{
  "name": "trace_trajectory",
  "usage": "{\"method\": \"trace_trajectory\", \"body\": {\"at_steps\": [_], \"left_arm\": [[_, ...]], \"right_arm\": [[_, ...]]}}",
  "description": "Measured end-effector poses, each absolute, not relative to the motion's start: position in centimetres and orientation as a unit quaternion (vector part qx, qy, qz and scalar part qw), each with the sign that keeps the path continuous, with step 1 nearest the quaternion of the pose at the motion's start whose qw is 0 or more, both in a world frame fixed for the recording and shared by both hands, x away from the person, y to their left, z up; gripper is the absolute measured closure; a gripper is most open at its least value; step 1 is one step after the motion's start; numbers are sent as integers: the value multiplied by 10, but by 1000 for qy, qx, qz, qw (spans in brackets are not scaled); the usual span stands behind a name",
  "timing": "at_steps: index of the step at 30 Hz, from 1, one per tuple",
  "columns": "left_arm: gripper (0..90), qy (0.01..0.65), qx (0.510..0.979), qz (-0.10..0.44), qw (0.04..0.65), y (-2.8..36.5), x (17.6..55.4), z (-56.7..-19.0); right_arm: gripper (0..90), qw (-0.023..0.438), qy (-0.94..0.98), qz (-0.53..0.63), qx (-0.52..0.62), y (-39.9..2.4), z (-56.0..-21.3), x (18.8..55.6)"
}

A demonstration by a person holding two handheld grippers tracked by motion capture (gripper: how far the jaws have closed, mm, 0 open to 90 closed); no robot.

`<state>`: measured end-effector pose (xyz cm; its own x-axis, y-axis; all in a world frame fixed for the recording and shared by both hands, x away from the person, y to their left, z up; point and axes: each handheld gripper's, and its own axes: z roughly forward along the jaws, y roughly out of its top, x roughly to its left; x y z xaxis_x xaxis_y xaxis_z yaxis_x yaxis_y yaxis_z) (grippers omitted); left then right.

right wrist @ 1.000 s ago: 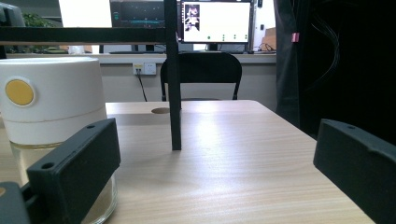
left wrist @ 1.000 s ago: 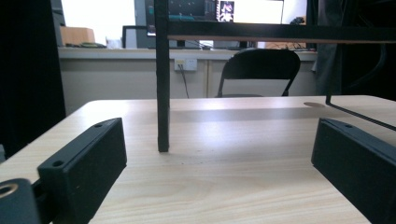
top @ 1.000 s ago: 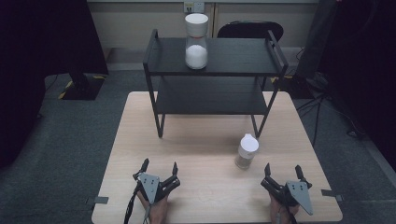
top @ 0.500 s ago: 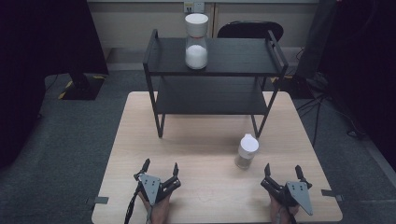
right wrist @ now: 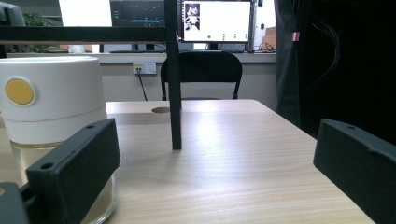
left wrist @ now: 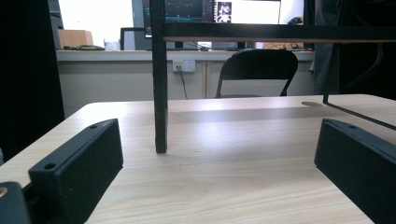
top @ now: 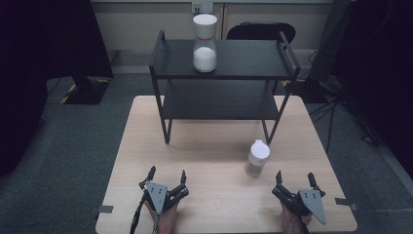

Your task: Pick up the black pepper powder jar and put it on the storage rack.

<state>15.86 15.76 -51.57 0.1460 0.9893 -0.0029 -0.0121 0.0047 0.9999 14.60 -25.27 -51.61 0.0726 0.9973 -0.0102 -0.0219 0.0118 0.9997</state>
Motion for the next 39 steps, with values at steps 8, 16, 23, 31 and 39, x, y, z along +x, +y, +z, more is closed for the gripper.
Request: {"method": "trace_trajectory", "body": {"at_steps": [8, 16, 23, 31, 39], "left_arm": [[6, 462, 530, 466, 538, 156, 158, -516], [9, 465, 526, 470, 535, 154, 158, -516], [8, 466, 526, 470, 534, 154, 158, -516], [6, 467, 525, 471, 534, 153, 158, -516], [6, 467, 525, 471, 534, 153, 158, -516]], "right_arm": [[0, 524, 480, 486, 509, -254, -516, 146], [0, 506, 496, 500, 499, -262, -495, 150], [0, 487, 521, 514, 477, -259, -467, 168], [0, 481, 539, 530, 445, -235, -461, 189], [36, 478, 552, 519, 445, -212, -476, 204]]}}
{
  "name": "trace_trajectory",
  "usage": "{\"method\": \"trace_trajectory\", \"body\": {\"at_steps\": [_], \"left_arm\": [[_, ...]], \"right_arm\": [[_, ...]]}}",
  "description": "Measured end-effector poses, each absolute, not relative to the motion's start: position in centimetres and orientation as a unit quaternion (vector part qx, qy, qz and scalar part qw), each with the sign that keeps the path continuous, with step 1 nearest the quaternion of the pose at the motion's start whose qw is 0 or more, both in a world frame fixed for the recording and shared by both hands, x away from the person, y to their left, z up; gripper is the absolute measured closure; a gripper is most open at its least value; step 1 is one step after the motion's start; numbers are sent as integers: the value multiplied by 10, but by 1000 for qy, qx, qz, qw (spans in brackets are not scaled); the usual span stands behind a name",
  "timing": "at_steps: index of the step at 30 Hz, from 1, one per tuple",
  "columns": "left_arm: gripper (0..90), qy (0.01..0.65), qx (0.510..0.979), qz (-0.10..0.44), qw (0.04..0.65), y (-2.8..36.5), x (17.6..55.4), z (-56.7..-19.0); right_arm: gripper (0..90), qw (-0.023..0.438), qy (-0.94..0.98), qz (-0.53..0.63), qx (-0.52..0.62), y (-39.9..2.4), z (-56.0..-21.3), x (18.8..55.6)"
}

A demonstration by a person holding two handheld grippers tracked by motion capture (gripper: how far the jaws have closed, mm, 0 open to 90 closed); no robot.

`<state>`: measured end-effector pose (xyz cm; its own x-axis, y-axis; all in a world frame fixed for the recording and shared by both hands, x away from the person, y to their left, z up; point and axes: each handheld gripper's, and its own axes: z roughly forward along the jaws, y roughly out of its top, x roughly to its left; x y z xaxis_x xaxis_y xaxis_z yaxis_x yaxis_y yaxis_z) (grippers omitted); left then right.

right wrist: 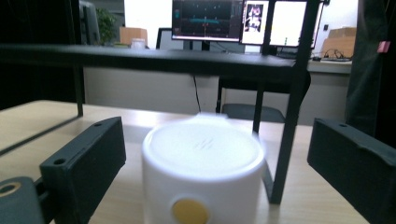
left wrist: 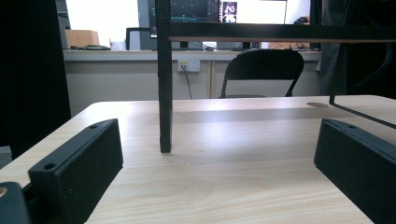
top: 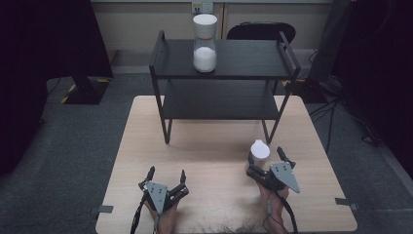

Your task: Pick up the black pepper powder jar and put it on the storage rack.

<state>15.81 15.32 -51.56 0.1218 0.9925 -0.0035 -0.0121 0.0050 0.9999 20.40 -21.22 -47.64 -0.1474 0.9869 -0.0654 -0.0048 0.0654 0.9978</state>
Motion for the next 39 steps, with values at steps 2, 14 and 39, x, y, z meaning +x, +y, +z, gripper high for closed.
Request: {"method": "trace_trajectory", "body": {"at_steps": [2, 14, 39], "left_arm": [[5, 466, 526, 470, 534, 153, 158, -516], [2, 466, 526, 470, 534, 153, 158, -516], [2, 466, 525, 470, 534, 153, 158, -516]], "right_arm": [[56, 481, 553, 512, 447, -207, -482, 205], [186, 466, 553, 502, 474, -201, -491, 209], [294, 452, 564, 503, 474, -204, -486, 210]]}}
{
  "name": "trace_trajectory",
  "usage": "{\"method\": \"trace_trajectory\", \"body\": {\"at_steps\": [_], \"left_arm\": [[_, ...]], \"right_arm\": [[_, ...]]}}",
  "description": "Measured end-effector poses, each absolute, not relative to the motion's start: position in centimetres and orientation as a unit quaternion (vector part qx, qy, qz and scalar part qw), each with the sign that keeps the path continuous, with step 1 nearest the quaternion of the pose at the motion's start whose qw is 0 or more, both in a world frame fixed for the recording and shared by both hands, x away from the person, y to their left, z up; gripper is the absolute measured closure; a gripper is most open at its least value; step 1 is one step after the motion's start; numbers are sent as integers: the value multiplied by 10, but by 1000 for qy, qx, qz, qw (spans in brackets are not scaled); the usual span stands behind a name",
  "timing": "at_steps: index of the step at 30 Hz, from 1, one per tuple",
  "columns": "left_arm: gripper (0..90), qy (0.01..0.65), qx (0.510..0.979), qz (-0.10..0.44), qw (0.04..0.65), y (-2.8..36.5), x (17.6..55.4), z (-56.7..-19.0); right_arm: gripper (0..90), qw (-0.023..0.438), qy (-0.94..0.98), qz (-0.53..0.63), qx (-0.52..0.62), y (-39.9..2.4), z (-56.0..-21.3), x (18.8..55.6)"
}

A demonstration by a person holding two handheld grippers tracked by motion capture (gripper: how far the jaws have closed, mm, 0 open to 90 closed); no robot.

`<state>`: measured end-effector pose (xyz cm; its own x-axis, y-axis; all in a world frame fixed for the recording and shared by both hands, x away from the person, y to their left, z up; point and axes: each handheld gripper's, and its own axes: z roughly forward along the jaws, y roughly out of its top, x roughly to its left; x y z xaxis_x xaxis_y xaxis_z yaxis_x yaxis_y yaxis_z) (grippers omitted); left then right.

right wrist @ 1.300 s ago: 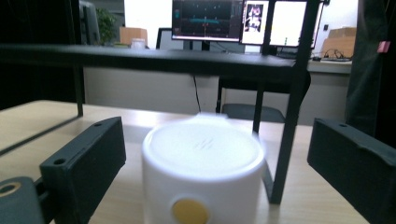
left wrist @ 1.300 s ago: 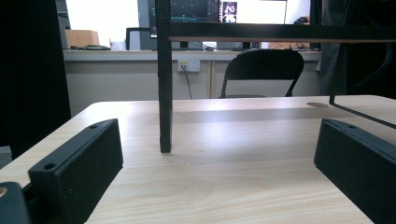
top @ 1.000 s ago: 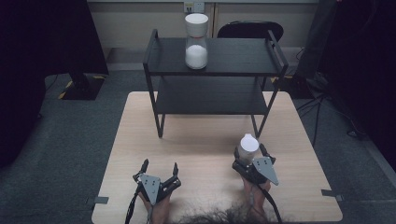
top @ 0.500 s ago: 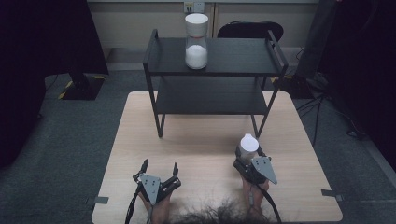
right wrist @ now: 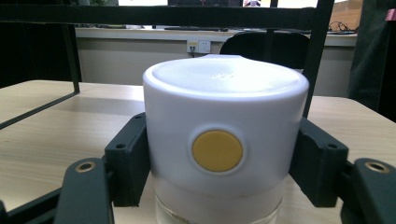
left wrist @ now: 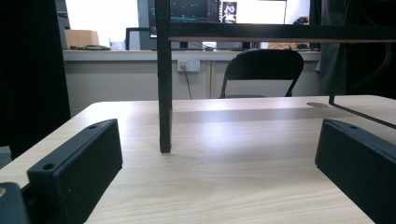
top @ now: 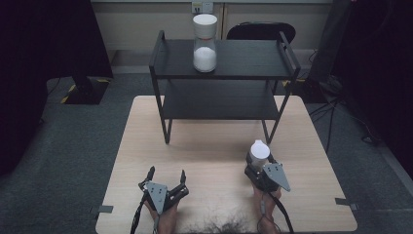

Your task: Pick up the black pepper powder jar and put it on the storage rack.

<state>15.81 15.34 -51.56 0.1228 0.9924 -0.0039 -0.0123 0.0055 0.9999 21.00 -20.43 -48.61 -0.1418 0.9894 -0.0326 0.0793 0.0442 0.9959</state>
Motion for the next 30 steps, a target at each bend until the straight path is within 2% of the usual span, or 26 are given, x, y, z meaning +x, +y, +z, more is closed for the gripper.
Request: {"method": "trace_trajectory", "body": {"at_steps": [22, 30], "left_arm": [[3, 468, 524, 472, 532, 152, 158, -516], [2, 468, 524, 472, 532, 152, 158, -516]], "right_arm": [[296, 435, 587, 516, 448, -220, -465, 201], [296, 422, 602, 528, 425, -233, -447, 201]]}}
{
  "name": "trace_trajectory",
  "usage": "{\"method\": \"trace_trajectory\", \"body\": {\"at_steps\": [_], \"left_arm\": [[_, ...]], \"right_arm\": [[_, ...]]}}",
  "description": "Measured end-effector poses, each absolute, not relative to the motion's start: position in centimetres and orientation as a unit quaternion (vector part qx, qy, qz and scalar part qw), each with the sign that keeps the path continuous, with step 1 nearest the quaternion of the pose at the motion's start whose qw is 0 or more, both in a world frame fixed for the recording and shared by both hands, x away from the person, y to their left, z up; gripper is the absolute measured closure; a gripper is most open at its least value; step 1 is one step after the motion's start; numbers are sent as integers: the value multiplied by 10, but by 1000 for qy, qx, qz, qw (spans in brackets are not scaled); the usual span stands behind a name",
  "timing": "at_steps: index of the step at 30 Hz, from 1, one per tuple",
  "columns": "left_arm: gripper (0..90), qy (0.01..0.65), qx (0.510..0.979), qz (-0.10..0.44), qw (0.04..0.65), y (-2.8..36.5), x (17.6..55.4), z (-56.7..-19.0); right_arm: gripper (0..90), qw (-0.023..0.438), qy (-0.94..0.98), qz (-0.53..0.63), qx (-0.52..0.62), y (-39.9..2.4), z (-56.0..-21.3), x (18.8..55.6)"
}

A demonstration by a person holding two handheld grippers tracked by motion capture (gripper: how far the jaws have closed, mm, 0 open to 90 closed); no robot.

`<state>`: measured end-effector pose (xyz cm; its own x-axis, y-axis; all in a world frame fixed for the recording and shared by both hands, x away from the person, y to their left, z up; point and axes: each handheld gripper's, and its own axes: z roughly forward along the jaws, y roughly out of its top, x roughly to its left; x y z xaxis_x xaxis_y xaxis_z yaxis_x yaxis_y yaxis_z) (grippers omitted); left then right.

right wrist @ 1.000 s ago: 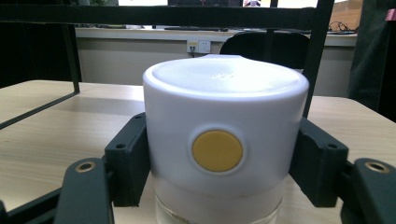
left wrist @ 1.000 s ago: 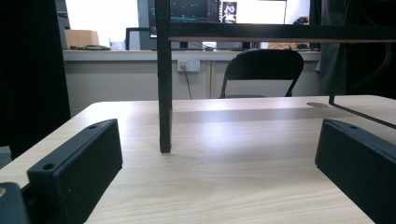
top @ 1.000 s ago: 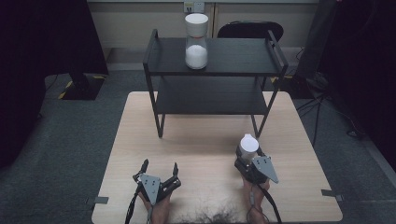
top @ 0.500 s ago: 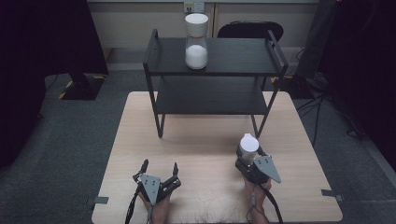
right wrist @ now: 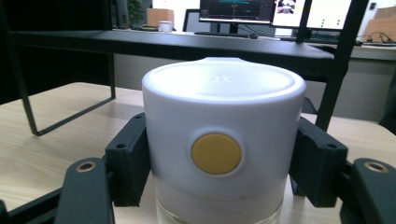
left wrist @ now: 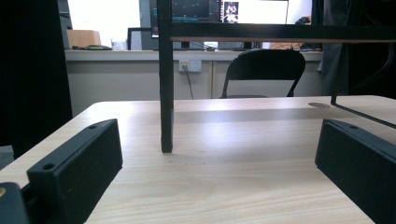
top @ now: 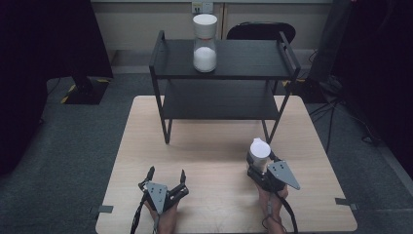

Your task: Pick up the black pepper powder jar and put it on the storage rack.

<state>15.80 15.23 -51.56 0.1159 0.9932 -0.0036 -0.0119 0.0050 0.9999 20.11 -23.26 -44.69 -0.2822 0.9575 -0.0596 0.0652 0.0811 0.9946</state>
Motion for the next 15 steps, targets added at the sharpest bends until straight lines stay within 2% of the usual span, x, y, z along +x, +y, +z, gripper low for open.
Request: {"method": "trace_trajectory", "body": {"at_steps": [8, 15], "left_arm": [[4, 469, 524, 473, 532, 152, 158, -515], [5, 469, 524, 472, 532, 152, 158, -515]], "right_arm": [[297, 407, 606, 550, 405, -243, -422, 204], [297, 386, 617, 568, 384, -258, -388, 211]]}}
